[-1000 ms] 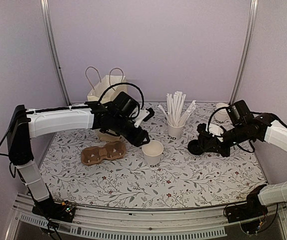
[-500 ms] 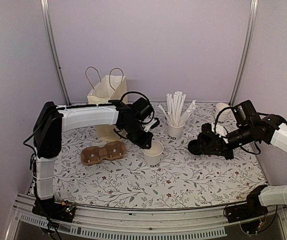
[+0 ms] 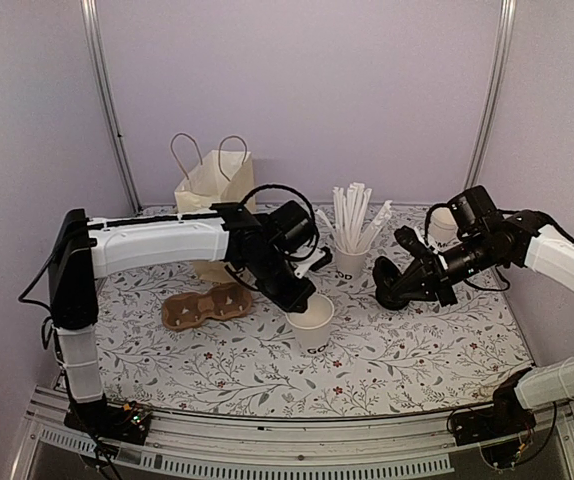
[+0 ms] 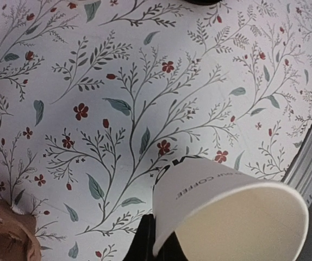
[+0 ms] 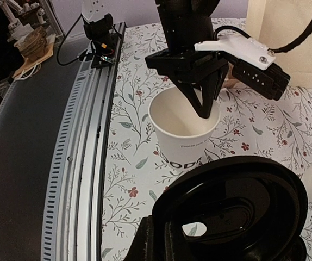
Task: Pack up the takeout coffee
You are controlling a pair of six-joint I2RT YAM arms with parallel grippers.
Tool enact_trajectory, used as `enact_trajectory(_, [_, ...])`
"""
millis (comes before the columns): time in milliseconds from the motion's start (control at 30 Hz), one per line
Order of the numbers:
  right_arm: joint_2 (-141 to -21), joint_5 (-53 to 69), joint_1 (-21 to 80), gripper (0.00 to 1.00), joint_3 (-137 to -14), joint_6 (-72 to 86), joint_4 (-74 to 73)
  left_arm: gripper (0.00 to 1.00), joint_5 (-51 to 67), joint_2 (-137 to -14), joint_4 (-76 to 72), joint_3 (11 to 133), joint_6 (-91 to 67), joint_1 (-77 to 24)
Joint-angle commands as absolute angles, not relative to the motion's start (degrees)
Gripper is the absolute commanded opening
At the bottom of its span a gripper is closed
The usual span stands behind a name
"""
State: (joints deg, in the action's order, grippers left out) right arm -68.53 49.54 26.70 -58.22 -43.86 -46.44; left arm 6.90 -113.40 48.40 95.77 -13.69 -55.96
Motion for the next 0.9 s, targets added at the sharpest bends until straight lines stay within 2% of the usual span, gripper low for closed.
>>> enact_trajectory(0, [-70.28, 60.16, 27.10, 0.06, -61.52, -45.70, -49.00, 0.00, 5.74, -110.06, 47.29, 91.85, -15.67, -58.48])
enact_trajectory(167, [-71.24, 65.45, 27.15, 0.06, -62.76, -45.51, -50.43, 0.01, 6.15, -109.71, 41.98, 88.40, -16.50, -58.72])
enact_trajectory(267, [-72.16, 67.55, 27.21, 0.06, -64.22, -46.08, -52.20, 0.22, 4.74, -110.48, 41.70, 88.40, -16.53, -58.86])
enact_trajectory(333, [-72.95, 69.15, 27.19, 0.06, -65.42, -46.71, -53.69, 0.32, 3.37, -109.91, 42.02, 88.69, -16.73, -59.02])
enact_trajectory(433, [-73.61, 71.74, 27.16, 0.06, -67.28, -47.15, -55.10, 0.43, 0.22, -106.55, 42.33, 89.07, -17.23, -59.34])
enact_trajectory(533, [-74.38, 74.23, 27.16, 0.06, -69.37, -47.27, -55.93, 0.47, -4.95, -100.49, 38.67, 87.48, -15.34, -60.54])
enact_trajectory(600, [-75.23, 75.49, 27.20, 0.06, -71.65, -47.28, -56.41, 0.54, -6.70, -94.98, 31.62, 83.68, -12.73, -61.90])
enact_trajectory(700, [-76.21, 77.74, 27.17, 0.06, -75.19, -47.22, -56.48, 0.70, -4.88, -85.19, 12.37, 73.55, -11.60, -63.66])
enact_trajectory(733, [-76.41, 78.61, 27.16, 0.06, -76.14, -47.07, -56.16, 0.88, -4.58, -82.51, 5.35, 70.28, -12.58, -64.13])
enact_trajectory(767, [-76.52, 79.30, 27.20, 0.06, -76.94, -46.42, -55.52, 0.98, -4.71, -80.38, -1.32, 67.42, -13.64, -64.58])
enact_trajectory(867, [-76.47, 81.51, 27.16, 0.07, -78.26, -43.81, -52.32, 1.00, -4.57, -77.27, -14.80, 63.05, -14.91, -65.51])
